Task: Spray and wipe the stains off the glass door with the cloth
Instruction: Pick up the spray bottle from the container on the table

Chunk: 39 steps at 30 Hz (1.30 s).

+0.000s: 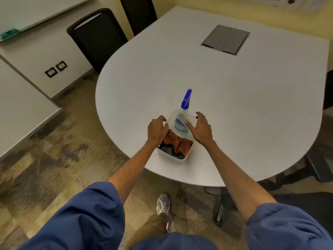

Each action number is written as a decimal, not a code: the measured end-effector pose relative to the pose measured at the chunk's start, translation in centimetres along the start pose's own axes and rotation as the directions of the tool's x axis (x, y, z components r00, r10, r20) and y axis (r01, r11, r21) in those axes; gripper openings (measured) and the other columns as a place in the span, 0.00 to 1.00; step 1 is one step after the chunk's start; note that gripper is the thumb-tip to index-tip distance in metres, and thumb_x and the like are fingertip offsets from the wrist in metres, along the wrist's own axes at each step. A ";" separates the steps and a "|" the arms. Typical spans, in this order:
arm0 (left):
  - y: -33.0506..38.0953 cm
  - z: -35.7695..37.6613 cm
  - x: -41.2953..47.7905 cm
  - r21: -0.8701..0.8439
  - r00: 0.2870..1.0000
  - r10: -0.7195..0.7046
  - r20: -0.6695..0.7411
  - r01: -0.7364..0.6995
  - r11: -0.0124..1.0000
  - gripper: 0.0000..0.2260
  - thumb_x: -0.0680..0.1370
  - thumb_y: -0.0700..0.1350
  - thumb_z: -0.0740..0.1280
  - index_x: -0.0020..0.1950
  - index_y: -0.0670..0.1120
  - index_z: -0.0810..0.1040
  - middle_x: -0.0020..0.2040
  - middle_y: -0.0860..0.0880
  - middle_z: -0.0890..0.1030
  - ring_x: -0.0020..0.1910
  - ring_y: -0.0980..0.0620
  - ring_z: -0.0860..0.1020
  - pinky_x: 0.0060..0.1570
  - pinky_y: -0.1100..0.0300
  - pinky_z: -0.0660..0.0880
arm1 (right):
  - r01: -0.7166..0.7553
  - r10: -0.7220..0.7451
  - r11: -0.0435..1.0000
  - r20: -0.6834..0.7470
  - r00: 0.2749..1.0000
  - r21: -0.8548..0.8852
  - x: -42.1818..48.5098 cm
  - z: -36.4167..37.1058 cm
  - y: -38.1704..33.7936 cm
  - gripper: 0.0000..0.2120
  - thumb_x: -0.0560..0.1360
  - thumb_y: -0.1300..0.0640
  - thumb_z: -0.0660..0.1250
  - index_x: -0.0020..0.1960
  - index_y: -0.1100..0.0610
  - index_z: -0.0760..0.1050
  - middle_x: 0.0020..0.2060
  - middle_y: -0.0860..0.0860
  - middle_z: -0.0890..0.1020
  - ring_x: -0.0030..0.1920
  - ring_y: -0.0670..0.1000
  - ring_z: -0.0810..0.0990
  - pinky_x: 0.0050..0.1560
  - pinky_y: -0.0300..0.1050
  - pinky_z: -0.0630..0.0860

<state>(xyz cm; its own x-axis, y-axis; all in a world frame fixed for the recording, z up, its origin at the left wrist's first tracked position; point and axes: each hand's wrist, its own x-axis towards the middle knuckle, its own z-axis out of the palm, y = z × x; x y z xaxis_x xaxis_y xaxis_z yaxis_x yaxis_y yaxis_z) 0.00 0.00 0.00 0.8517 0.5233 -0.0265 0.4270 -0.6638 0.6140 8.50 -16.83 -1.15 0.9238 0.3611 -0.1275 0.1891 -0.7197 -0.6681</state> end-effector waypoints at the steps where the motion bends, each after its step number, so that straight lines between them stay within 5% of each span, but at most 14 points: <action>1: 0.1 0.1 0.8 -0.034 0.998 0.004 0.056 -0.002 0.999 0.17 0.79 0.45 0.66 0.66 0.40 0.74 0.58 0.40 0.82 0.55 0.42 0.81 0.47 0.59 0.72 | -0.009 0.009 1.000 -0.009 1.000 0.012 0.5 0.2 -0.2 0.36 0.78 0.39 0.64 0.77 0.58 0.58 0.73 0.55 0.68 0.71 0.57 0.70 0.70 0.56 0.68; 5: 0.8 0.9 3.3 -0.130 0.960 0.028 0.279 0.009 0.991 0.31 0.75 0.45 0.73 0.74 0.42 0.64 0.66 0.39 0.76 0.62 0.40 0.78 0.56 0.52 0.77 | -0.069 0.069 0.995 0.004 0.998 0.076 1.7 1.0 -1.3 0.41 0.73 0.38 0.70 0.77 0.56 0.59 0.73 0.54 0.69 0.70 0.56 0.71 0.69 0.58 0.69; 9: 0.9 2.4 5.1 -0.231 0.907 0.113 0.406 -0.018 0.973 0.31 0.75 0.44 0.74 0.74 0.43 0.64 0.71 0.41 0.74 0.67 0.40 0.75 0.64 0.50 0.73 | -0.071 0.082 0.975 -0.046 0.996 0.212 2.9 2.0 -2.1 0.40 0.72 0.39 0.73 0.75 0.55 0.62 0.71 0.53 0.72 0.69 0.55 0.73 0.69 0.57 0.72; 15: 0.1 4.2 6.5 -0.303 0.910 0.128 0.394 -0.002 0.953 0.25 0.78 0.46 0.71 0.72 0.45 0.67 0.68 0.43 0.77 0.65 0.42 0.77 0.56 0.60 0.71 | -0.012 0.069 0.950 -0.171 0.983 0.312 4.3 2.8 -3.4 0.29 0.75 0.43 0.71 0.70 0.55 0.70 0.64 0.52 0.79 0.63 0.52 0.77 0.64 0.52 0.75; 21: 0.1 3.5 7.3 -0.307 0.907 0.108 0.407 0.025 0.951 0.25 0.77 0.49 0.71 0.71 0.45 0.69 0.68 0.42 0.78 0.66 0.42 0.76 0.65 0.50 0.73 | 0.039 0.059 0.932 -0.256 0.965 0.360 4.1 3.8 -4.4 0.19 0.77 0.50 0.71 0.63 0.59 0.74 0.56 0.54 0.83 0.53 0.52 0.81 0.57 0.53 0.80; 32: 2.9 0.8 4.0 -0.385 0.978 0.106 0.178 -0.030 0.922 0.20 0.81 0.48 0.66 0.69 0.42 0.64 0.69 0.40 0.76 0.62 0.40 0.79 0.59 0.52 0.76 | 0.275 -0.144 0.887 -0.343 0.928 0.372 2.9 1.0 -8.5 0.16 0.79 0.53 0.68 0.60 0.63 0.74 0.52 0.58 0.82 0.51 0.57 0.81 0.57 0.54 0.79; 36: 3.4 -0.6 0.9 -0.371 0.999 0.048 0.018 -0.038 0.928 0.19 0.82 0.49 0.65 0.68 0.42 0.65 0.67 0.41 0.77 0.59 0.42 0.81 0.58 0.53 0.77 | 0.397 -0.294 0.841 -0.306 0.906 0.368 1.3 -0.1 -10.0 0.16 0.79 0.54 0.68 0.61 0.63 0.73 0.52 0.58 0.82 0.50 0.53 0.80 0.55 0.47 0.78; 39: 3.0 -1.7 -2.0 -0.340 0.996 0.002 -0.090 -0.033 0.940 0.19 0.81 0.49 0.65 0.68 0.42 0.65 0.66 0.42 0.77 0.59 0.42 0.80 0.58 0.54 0.77 | 0.486 -0.414 0.791 -0.259 0.872 0.371 -0.2 -0.5 -10.6 0.16 0.79 0.55 0.69 0.60 0.64 0.74 0.52 0.58 0.82 0.48 0.50 0.79 0.52 0.31 0.75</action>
<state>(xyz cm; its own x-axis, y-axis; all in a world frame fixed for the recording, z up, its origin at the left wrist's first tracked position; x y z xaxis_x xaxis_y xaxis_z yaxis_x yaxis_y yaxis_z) -0.92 -2.16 3.25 0.8221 0.5675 0.0456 0.2699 -0.4590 0.8464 6.49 -9.51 6.34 0.8139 0.4593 0.3559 0.4754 -0.1741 -0.8624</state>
